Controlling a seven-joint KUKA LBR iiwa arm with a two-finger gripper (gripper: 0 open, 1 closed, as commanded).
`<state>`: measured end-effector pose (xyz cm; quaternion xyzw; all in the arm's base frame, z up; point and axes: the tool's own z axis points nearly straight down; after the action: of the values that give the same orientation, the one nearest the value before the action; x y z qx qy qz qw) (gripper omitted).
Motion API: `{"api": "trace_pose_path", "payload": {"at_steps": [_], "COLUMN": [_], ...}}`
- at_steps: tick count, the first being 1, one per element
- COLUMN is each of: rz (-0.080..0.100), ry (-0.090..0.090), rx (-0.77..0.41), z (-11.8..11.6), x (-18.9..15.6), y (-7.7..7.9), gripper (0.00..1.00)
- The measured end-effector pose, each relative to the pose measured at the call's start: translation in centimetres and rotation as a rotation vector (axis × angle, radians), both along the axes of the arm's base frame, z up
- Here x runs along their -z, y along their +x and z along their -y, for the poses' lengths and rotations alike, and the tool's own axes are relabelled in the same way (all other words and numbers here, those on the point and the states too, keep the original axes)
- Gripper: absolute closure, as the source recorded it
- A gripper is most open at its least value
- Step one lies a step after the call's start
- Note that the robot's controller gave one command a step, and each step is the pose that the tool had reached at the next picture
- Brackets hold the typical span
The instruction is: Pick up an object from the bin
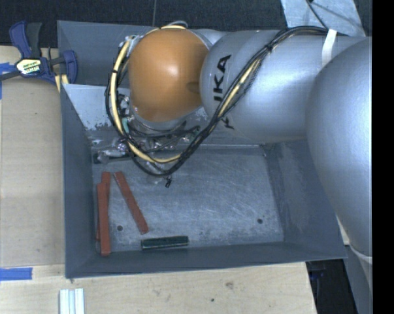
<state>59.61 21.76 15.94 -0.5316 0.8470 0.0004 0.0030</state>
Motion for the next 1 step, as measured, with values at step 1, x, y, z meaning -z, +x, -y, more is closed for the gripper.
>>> {"api": "trace_pose_path", "payload": {"at_steps": [1], "rz": [0.000], "ry": [-0.001], "rx": [-0.350], "z": [-1.29], "x": [8.92], "y": [-1.30], "gripper": [0.00]}}
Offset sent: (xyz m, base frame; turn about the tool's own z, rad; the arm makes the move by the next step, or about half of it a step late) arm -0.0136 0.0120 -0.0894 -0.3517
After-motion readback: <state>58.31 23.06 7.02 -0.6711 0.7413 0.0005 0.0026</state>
